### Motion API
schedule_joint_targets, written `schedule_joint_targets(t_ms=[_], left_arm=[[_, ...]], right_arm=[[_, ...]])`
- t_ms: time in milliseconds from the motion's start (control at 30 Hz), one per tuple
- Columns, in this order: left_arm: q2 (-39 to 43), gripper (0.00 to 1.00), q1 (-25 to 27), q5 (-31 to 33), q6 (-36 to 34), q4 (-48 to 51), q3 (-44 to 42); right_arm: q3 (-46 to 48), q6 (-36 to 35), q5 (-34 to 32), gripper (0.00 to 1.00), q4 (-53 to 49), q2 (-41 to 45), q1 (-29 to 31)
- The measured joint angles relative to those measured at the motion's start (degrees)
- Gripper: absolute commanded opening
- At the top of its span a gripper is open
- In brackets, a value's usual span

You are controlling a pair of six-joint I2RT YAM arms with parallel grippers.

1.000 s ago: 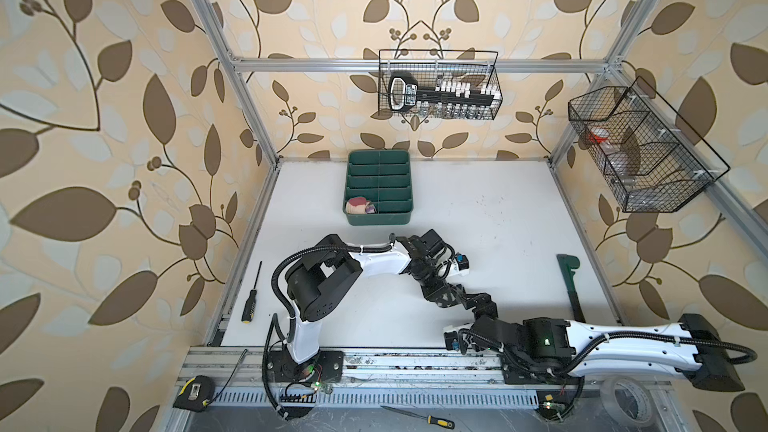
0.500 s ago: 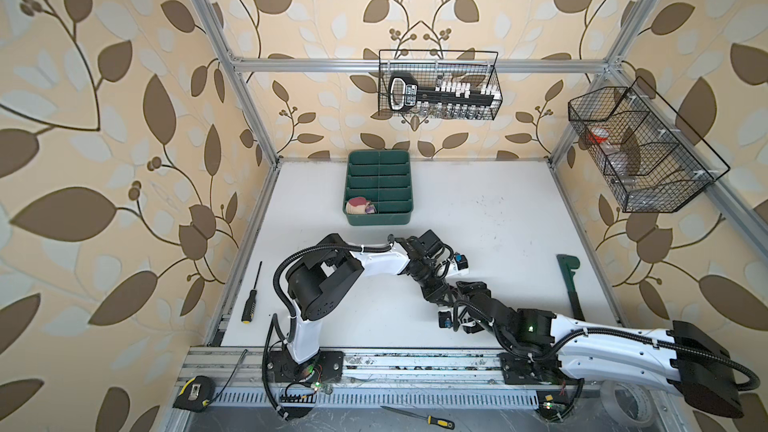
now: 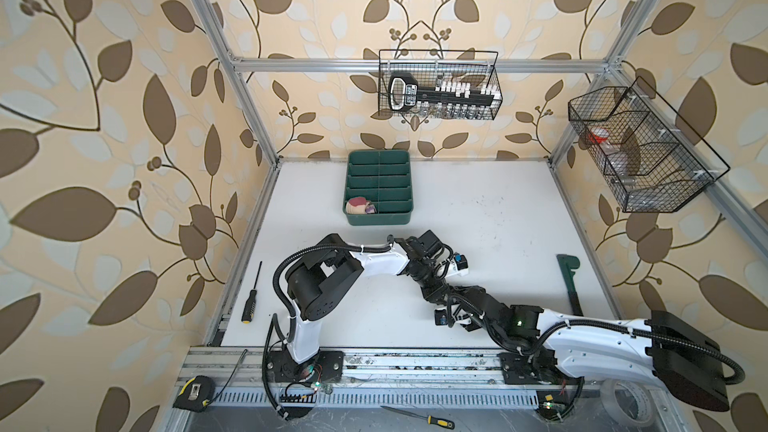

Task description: Roll the socks

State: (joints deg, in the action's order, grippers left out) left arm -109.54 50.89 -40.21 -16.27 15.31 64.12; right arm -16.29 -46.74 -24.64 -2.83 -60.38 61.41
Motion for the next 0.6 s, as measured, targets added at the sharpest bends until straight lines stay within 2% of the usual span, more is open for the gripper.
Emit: schedule_joint_targets(t_ms=[100,167,200,433,533,600], left_arm=[[1.03,0.41,0.02,0.0,0.74,-1.62,-1.4],[2.27,0.43,0.04,0.24,1.62,-2.47,-2.73],[2.73,0.44,0.07,0.35,1.86,-2.47,-3.15],[5.46,0.56,-0.26,1.88,4.07,-0.74,-4.28],[8.7,0.61,-1.53,3.65,5.49,1.03,-5.88],[12.15,0.62,-3.54,5.07,6.47,2.97,-7.39]], right_arm=[[0.0,0.09,0.57,0.45,-0.02,-0.46,-0.04],[-0.02,0.17,1.36,0.26,-0.24,-0.46,-0.07],[-0.11,0.26,1.79,0.21,-0.48,-0.46,-0.09],[-0.68,0.66,4.81,0.2,-1.03,-0.39,-0.37],[-1.03,1.09,6.27,0.15,-1.55,-0.39,-0.37],[-1.22,1.29,6.95,0.14,-2.12,-0.37,-0.44]])
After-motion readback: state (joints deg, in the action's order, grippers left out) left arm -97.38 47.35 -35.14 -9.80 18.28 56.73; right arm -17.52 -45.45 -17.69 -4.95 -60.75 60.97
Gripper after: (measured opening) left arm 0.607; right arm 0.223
